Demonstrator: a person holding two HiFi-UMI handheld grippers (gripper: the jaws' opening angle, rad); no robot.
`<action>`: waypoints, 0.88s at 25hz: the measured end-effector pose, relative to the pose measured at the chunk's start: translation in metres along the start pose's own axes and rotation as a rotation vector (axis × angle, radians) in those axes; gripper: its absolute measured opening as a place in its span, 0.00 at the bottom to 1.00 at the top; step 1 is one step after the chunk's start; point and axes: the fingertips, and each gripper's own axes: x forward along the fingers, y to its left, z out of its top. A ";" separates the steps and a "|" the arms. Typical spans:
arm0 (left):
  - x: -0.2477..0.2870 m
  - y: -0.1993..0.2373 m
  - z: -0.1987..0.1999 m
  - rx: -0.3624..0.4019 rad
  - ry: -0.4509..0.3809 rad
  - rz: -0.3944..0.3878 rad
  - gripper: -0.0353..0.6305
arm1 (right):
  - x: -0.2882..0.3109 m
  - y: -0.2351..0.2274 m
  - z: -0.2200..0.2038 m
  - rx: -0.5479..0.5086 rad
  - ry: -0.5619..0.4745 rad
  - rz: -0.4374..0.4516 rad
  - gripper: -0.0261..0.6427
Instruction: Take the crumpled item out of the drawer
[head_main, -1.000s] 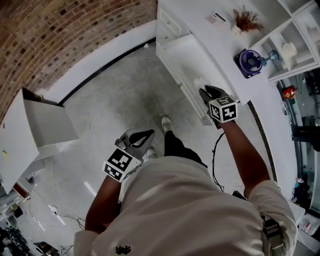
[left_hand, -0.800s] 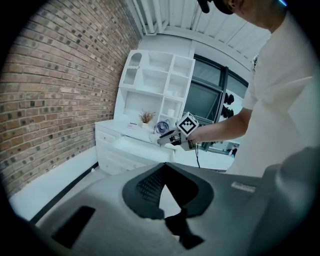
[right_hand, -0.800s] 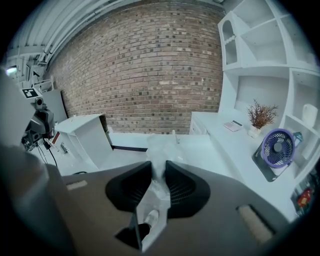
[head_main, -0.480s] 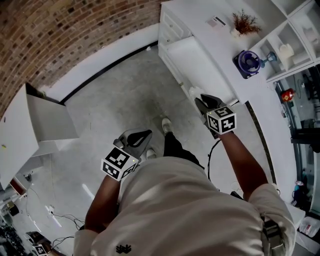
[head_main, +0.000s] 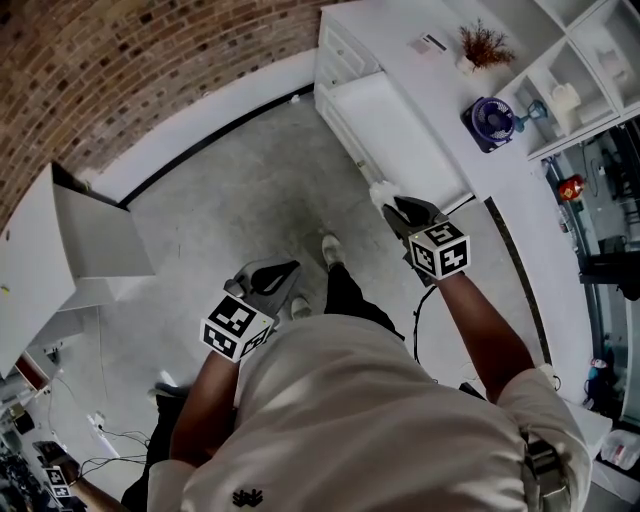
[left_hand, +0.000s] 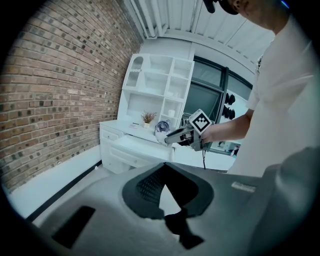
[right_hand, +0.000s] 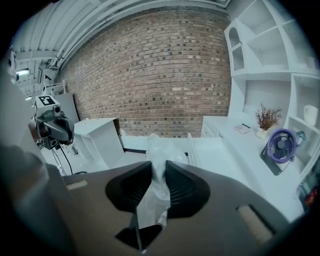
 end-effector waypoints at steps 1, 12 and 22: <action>-0.002 -0.001 -0.003 0.001 0.002 0.002 0.06 | -0.001 0.004 -0.001 0.003 -0.002 0.002 0.19; -0.018 -0.010 -0.013 0.004 -0.003 0.025 0.06 | -0.013 0.034 -0.012 0.004 -0.007 0.030 0.19; -0.026 -0.020 -0.021 0.008 -0.002 0.031 0.06 | -0.021 0.047 -0.010 -0.011 -0.024 0.039 0.19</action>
